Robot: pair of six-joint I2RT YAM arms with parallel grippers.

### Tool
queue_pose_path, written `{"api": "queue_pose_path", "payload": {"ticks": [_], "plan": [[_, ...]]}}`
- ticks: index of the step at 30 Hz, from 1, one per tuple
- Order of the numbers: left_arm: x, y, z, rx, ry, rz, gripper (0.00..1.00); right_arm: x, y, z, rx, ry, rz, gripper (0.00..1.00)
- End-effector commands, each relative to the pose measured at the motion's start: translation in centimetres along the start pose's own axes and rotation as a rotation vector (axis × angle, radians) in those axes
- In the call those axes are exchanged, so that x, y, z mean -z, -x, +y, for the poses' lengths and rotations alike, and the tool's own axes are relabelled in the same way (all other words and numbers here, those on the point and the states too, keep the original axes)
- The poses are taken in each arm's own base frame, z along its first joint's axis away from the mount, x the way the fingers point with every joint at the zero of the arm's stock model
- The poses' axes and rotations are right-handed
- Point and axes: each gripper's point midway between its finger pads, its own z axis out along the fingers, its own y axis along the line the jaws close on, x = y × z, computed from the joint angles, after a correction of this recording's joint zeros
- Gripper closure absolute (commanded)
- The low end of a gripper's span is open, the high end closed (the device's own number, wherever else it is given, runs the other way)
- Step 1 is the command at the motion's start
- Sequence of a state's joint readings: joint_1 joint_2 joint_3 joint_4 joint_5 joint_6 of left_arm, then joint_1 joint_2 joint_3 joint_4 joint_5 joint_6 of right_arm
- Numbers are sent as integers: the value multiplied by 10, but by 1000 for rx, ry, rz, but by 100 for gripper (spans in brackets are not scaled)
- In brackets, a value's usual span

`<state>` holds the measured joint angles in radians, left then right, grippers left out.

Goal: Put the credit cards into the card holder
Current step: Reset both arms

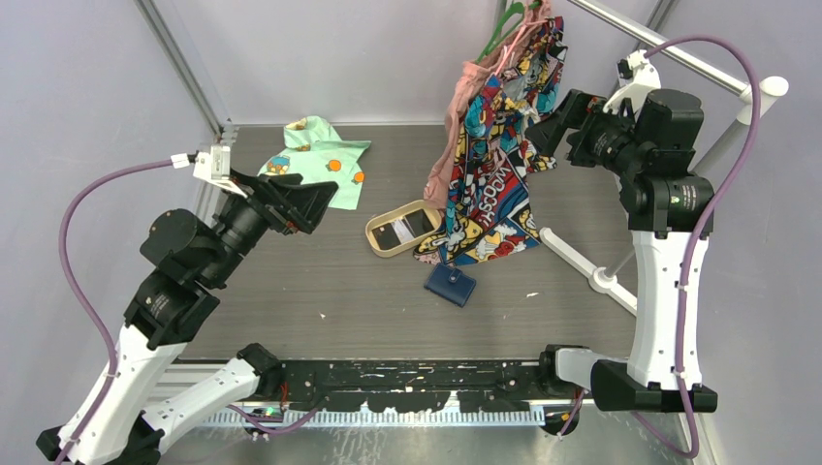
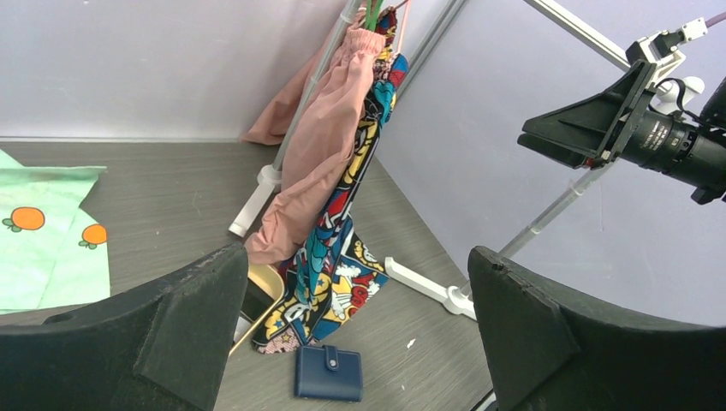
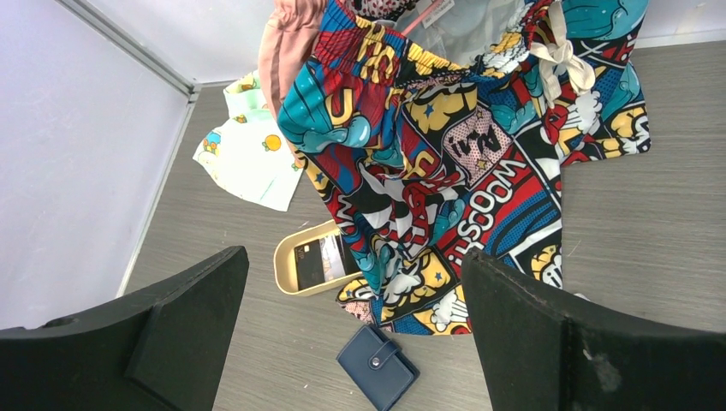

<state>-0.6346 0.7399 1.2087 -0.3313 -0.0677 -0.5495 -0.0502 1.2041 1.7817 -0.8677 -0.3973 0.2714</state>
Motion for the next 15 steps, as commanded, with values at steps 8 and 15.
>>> {"api": "queue_pose_path", "payload": {"ticks": [8,15], "plan": [[-1,15,-5,-12,-24,-70,0,3,12,-1,27,-9,-61,1],[-2,14,-3,-24,-18,-66,0,2,11,-2,35,-12,-60,1]]}}
